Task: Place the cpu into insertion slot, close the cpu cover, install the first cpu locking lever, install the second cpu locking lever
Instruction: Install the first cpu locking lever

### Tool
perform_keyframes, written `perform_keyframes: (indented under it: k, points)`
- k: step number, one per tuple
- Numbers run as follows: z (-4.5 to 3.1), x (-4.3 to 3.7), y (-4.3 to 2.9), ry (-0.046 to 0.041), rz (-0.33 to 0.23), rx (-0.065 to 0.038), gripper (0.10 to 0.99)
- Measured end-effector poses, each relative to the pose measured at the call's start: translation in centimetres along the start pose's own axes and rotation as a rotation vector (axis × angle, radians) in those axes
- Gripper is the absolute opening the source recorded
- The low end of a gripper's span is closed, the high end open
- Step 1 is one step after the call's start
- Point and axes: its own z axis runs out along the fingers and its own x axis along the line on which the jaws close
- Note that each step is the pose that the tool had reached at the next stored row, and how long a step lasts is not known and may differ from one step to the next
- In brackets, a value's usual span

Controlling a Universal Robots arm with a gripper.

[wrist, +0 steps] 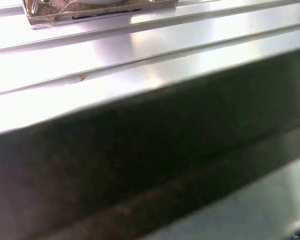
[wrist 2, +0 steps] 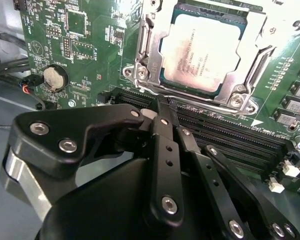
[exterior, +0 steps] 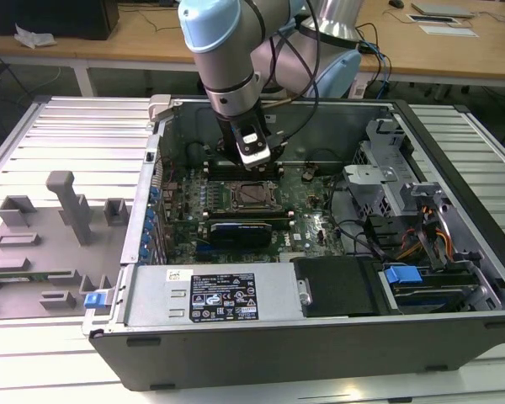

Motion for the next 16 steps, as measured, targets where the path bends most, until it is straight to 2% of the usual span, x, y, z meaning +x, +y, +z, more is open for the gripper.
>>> perform_keyframes:
  k: [8, 16]
  points:
    - [-0.03, -0.1, -0.29, 0.0, 0.0, 0.0, 0.106]
    - [0.08, -0.19, -0.34, 0.0021, 0.002, -0.006, 0.106]
